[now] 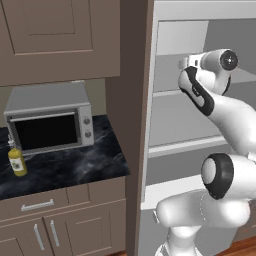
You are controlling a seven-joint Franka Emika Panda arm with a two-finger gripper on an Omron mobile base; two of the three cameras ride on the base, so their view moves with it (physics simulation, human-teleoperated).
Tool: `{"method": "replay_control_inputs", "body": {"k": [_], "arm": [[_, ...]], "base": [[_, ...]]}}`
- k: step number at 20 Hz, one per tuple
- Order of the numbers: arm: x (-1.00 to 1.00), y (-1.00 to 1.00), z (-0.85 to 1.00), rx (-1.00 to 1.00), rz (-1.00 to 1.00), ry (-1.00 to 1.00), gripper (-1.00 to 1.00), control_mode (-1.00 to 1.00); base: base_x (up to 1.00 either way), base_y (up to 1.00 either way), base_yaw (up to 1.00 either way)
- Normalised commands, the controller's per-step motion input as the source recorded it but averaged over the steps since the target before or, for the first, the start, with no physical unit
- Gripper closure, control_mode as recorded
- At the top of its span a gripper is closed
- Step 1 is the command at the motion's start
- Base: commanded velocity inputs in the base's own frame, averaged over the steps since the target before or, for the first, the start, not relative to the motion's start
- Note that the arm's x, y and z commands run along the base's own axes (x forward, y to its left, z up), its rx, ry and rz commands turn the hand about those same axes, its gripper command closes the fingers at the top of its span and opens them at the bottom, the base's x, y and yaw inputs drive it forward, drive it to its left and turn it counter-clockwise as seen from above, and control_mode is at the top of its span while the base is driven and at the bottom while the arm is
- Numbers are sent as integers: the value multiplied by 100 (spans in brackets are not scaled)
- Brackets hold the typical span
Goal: Retrieve the bottle and the shaker from the cabinet and place them next to the mixing bowl on the counter. Then add garlic from the fridge to the mixing bowl.
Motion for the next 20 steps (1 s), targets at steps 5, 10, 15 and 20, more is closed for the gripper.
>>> {"method": "replay_control_inputs", "body": {"k": [5, 10, 15, 20], "arm": [[-100, 2, 39, 0, -6, 3, 100, -100], [-100, 0, 3, 3, -16, 33, 100, -100], [-100, 15, 0, 3, -16, 38, 100, -100], [-100, 41, -5, 3, -14, 49, 100, -100]], "base": [[0, 0, 0], [0, 0, 0], [0, 0, 0], [0, 0, 0]]}}
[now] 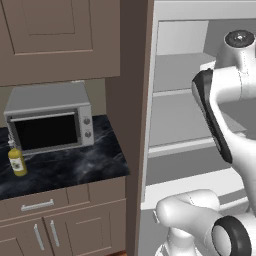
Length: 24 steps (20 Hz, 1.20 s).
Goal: Retrieve the bottle and the shaker from the cabinet and place them next to the mixing bowl on the counter. Then add garlic from the fridge to the mixing bowl.
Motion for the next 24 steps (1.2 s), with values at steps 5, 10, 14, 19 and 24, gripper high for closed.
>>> {"method": "replay_control_inputs", "body": {"k": [5, 10, 14, 19, 24], "arm": [[-97, 30, -40, 15, -5, 40, 100, -100], [-75, 16, -82, 16, -2, 28, 100, -100], [-10, 0, -85, 7, 0, 10, 100, -100], [0, 0, -23, 2, 0, 0, 100, -100], [-1, 0, -2, 0, 0, 1, 100, -100]], "base": [[0, 0, 0], [0, 0, 0], [0, 0, 0], [0, 0, 0], [0, 0, 0]]}}
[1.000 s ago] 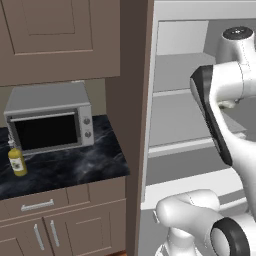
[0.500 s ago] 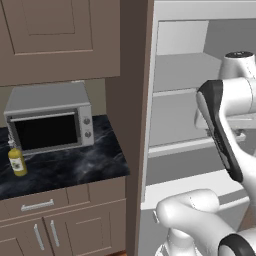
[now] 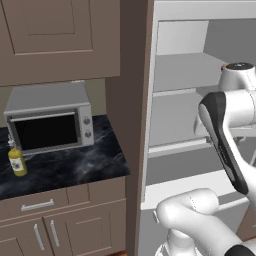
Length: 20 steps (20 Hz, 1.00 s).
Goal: Retrieve the bottle and the shaker from the cabinet and place them next to the mixing bowl on the counter. Then add garlic from the fridge to the mixing bowl.
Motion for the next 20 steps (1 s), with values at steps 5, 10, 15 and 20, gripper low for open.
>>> {"method": "replay_control_inputs", "body": {"k": [5, 10, 15, 20], "arm": [[-12, 7, -4, 0, 0, 0, 100, 100], [0, 0, 0, 0, 0, 0, 100, 100], [0, 0, 0, 0, 0, 0, 100, 100], [0, 0, 0, 0, 0, 0, 100, 100]], "base": [[-32, 17, 0], [-54, 71, 0], [-19, 99, 3], [16, 100, 24]]}}
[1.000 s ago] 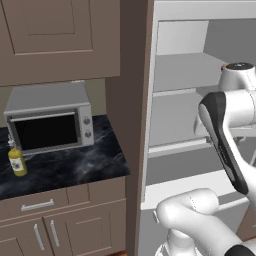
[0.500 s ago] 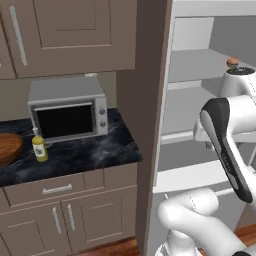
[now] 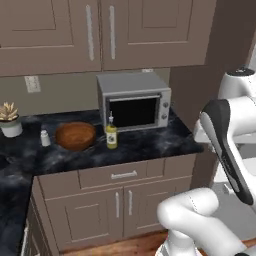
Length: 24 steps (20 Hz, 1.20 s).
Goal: Retrieve the bottle and the shaker from the cabinet and place them next to the mixing bowl on the counter. Then add garlic from the fridge to the mixing bowl.
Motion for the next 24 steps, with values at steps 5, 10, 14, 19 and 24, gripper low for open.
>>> {"method": "replay_control_inputs", "body": {"k": [5, 10, 14, 19, 24], "arm": [[0, 0, 0, 0, 0, 0, 100, 100], [0, 0, 0, 0, 0, 0, 100, 100], [0, 0, 0, 0, 0, 0, 100, 100], [0, 0, 0, 0, 0, 0, 100, 100], [0, 0, 0, 0, 0, 0, 100, 100]], "base": [[46, 70, 46], [71, 23, 38], [74, 23, 29], [71, 50, 26], [61, 53, 20]]}}
